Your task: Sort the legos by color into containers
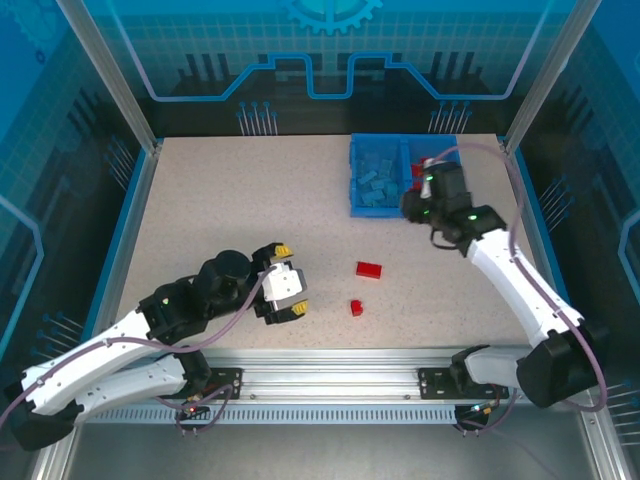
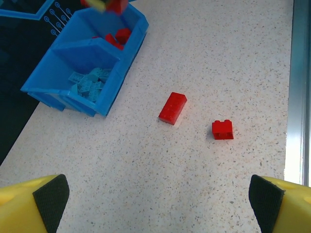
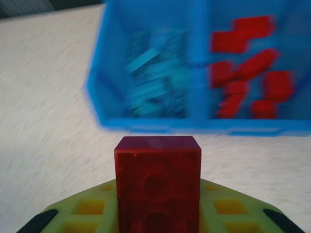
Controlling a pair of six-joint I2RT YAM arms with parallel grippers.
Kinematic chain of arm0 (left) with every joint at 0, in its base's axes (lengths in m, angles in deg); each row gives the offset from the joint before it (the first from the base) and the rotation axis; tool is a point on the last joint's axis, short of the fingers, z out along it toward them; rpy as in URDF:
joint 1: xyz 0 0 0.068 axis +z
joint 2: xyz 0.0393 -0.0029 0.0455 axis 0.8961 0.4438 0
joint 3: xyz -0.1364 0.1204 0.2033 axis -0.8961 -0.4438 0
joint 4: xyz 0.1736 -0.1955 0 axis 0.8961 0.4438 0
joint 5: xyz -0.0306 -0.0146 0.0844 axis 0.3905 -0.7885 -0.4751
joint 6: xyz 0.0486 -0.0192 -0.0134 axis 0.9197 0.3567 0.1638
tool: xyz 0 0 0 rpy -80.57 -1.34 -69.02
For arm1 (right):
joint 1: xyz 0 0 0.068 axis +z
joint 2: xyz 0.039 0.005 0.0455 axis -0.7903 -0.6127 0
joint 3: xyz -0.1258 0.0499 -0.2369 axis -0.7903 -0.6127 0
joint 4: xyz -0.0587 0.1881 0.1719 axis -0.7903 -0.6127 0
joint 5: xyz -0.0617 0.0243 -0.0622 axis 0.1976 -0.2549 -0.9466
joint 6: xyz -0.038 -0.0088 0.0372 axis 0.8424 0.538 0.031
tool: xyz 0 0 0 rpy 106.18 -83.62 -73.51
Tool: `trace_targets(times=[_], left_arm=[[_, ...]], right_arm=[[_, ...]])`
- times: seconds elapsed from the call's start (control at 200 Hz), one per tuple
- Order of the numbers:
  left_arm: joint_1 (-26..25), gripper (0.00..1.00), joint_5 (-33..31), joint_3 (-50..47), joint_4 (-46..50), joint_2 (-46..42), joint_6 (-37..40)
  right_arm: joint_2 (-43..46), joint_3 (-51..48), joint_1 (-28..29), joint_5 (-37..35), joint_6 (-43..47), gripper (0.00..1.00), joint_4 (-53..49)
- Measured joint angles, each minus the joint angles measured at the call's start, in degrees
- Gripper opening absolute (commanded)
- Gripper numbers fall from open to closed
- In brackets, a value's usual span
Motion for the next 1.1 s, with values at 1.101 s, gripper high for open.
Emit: trace_targets(times=[1.101], left_arm=[[9.6,0.99,-0.6,-2.8,-0.1,-6.7,-1.8]], right_arm=[[-50.1,44.7,-16.7,2.1,2.7,0.53,-9.6]])
